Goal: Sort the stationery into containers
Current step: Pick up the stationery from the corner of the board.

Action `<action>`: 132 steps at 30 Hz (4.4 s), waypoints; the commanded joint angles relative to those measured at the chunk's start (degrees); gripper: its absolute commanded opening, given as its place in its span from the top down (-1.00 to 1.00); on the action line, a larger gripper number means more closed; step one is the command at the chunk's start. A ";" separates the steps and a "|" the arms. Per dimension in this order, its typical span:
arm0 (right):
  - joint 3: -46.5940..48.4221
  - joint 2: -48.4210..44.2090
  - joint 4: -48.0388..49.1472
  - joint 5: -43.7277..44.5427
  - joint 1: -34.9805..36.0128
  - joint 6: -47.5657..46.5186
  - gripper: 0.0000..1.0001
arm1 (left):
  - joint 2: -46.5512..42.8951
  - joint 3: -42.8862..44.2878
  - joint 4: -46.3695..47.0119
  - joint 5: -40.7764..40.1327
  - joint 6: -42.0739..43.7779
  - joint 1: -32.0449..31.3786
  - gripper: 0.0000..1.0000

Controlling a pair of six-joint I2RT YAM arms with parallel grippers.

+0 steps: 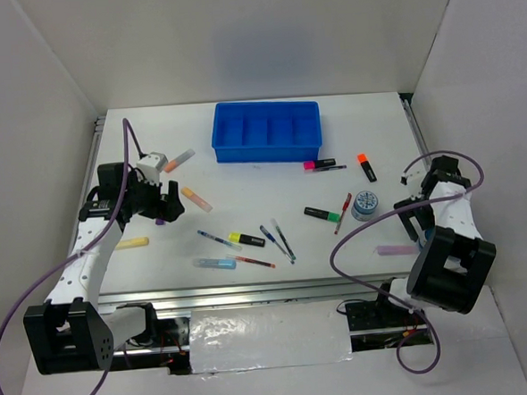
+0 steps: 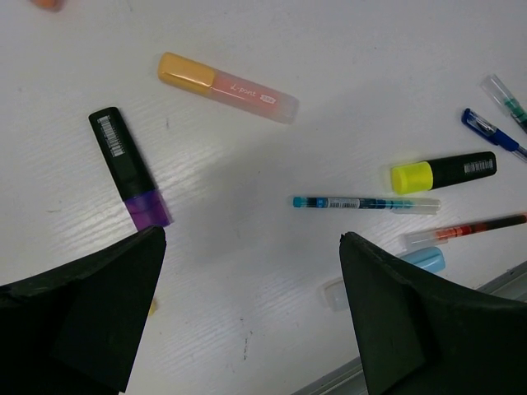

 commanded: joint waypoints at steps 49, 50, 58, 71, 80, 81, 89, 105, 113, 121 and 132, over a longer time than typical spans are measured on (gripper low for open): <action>33.67 6.26 -33.31 -33.35 0.49 -1.27 0.93 | -11.48 -8.18 20.57 17.44 -7.31 3.54 -0.72; 34.47 5.74 -33.49 -34.85 2.07 0.64 1.00 | -11.66 -7.92 21.70 18.32 -7.31 3.63 -0.73; 44.31 4.67 -30.88 -53.63 24.29 11.80 1.00 | -12.54 -7.47 34.78 27.72 -16.35 3.11 -0.71; 47.13 21.63 -21.28 -100.58 38.46 24.39 1.00 | -14.56 -8.27 51.75 25.10 -18.12 -15.68 -0.67; 52.40 25.95 -28.40 -104.91 43.48 19.91 1.00 | -12.63 -7.91 51.41 10.78 -8.46 -31.94 -0.69; 52.49 25.95 -28.40 -104.91 44.18 20.17 1.00 | -12.45 -8.00 51.94 10.16 -4.54 -32.84 -0.69; 51.53 24.81 -25.41 -105.00 46.20 23.86 1.00 | -9.64 -9.41 55.98 -0.29 0.51 -40.66 -0.85; 50.47 23.92 -20.31 -105.00 49.81 30.19 1.00 | -9.37 -10.29 59.41 -3.73 -0.98 -42.42 -0.85; 50.38 24.71 -18.64 -105.00 50.86 32.65 1.00 | -9.38 -9.59 60.38 -2.68 -1.51 -42.60 -0.82; 50.47 24.72 -17.76 -105.00 51.30 33.79 1.00 | -8.76 -8.36 59.24 -2.07 -1.95 -43.13 -0.53; 46.70 25.07 -11.70 -104.82 49.55 42.14 0.07 | -8.94 -2.47 48.00 0.04 -4.23 -42.51 0.41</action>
